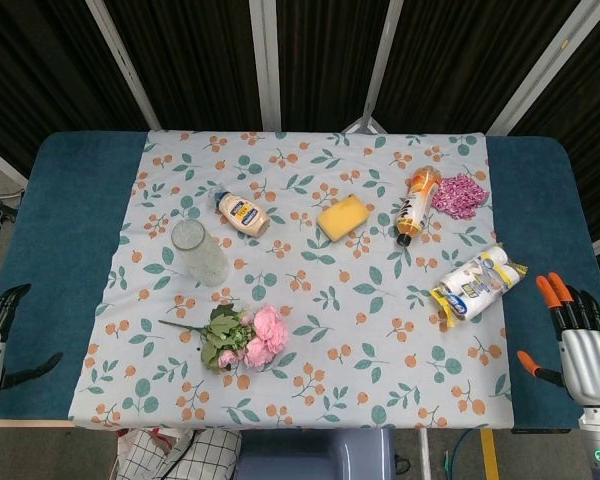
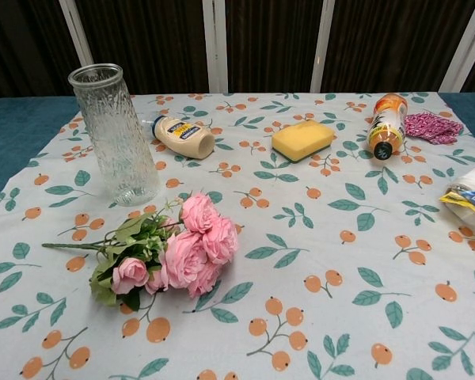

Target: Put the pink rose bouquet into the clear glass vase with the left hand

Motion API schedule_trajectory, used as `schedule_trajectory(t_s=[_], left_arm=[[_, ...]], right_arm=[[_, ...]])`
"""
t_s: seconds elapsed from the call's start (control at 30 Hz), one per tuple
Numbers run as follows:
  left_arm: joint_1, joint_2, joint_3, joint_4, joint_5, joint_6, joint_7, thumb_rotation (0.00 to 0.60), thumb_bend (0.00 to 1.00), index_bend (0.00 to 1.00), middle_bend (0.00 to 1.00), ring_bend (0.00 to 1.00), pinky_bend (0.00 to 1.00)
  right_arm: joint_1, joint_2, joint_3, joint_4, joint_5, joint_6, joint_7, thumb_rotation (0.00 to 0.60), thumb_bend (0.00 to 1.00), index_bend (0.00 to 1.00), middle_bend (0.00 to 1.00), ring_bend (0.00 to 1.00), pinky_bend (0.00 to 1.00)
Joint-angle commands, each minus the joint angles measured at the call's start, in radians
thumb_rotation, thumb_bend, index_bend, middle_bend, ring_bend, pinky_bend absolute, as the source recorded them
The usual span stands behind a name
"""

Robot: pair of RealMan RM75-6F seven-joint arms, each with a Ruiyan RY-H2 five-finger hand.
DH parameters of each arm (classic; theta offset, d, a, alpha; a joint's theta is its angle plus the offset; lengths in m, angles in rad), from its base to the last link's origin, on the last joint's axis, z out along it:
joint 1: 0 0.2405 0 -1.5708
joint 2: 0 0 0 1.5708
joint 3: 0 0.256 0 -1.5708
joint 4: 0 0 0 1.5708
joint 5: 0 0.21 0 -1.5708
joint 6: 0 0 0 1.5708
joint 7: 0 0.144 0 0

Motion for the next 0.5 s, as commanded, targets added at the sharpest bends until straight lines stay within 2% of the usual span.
schedule_trajectory(t_s=[0.03,0.3,0.5], left_arm=[[-0.006,0.009,0.011,-0.006,0.012,-0.018,-0.015,0.600,0.08,0.11,0.11,0.00,0.00],[-0.078,0.090,0.049,-0.082,0.060,-0.164,-0.048,0.600,0.04,0.10,0.09,0.00,0.00],[-0.161,0.107,0.040,-0.163,0.046,-0.302,0.046,0.600,0.04,0.09,0.09,0.00,0.00]], right_arm=[[0.000,0.002,0.001,-0.004,0.000,0.001,0.001,0.600,0.22,0.00,0.00,0.04,0.05],[0.006,0.005,-0.002,-0.009,0.007,-0.018,0.004,0.600,0.22,0.00,0.00,0.04,0.05],[0.004,0.009,-0.001,-0.013,0.010,-0.016,0.005,0.600,0.22,0.00,0.00,0.04,0.05]])
